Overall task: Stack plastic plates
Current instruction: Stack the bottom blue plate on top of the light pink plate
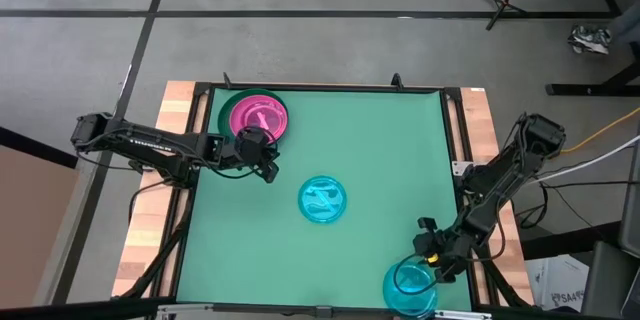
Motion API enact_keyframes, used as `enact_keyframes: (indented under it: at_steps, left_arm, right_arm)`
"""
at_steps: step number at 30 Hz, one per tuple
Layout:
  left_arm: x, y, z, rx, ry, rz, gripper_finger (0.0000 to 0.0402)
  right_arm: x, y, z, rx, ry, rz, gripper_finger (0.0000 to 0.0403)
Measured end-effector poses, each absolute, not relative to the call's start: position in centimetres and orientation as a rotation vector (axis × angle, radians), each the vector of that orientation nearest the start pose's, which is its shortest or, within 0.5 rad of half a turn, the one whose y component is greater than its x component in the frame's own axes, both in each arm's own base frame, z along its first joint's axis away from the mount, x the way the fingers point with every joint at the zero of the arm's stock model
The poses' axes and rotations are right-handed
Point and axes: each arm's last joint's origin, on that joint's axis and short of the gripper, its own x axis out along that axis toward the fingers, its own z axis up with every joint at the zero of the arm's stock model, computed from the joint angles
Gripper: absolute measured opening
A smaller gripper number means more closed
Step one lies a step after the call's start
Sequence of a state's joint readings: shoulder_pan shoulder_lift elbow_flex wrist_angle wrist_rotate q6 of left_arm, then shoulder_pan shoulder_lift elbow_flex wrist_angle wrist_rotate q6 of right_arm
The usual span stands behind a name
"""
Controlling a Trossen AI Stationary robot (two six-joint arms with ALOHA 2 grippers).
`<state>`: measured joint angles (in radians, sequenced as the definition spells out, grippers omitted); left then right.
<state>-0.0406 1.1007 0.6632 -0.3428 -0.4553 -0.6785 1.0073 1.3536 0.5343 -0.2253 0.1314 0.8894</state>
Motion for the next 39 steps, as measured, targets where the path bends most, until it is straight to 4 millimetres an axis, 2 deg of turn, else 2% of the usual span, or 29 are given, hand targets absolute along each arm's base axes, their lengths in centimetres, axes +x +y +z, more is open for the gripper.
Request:
enact_keyframes:
  at_steps: [16, 30, 39]
  left_arm:
    - [21.5, 0.4, 22.3, -0.444, 0.592, 0.629, 0.0070]
    - [21.5, 0.4, 22.3, -0.443, 0.592, 0.629, 0.0070]
    - [21.5, 0.4, 22.4, -0.444, 0.591, 0.629, 0.0070]
  right_arm:
    - [12.7, 19.3, 14.6, 0.266, 1.074, 0.378, 0.0111]
    - [13.0, 19.8, 12.8, 0.222, 1.111, 0.338, 0.0111]
    - [13.0, 19.8, 12.7, 0.220, 1.113, 0.337, 0.0111]
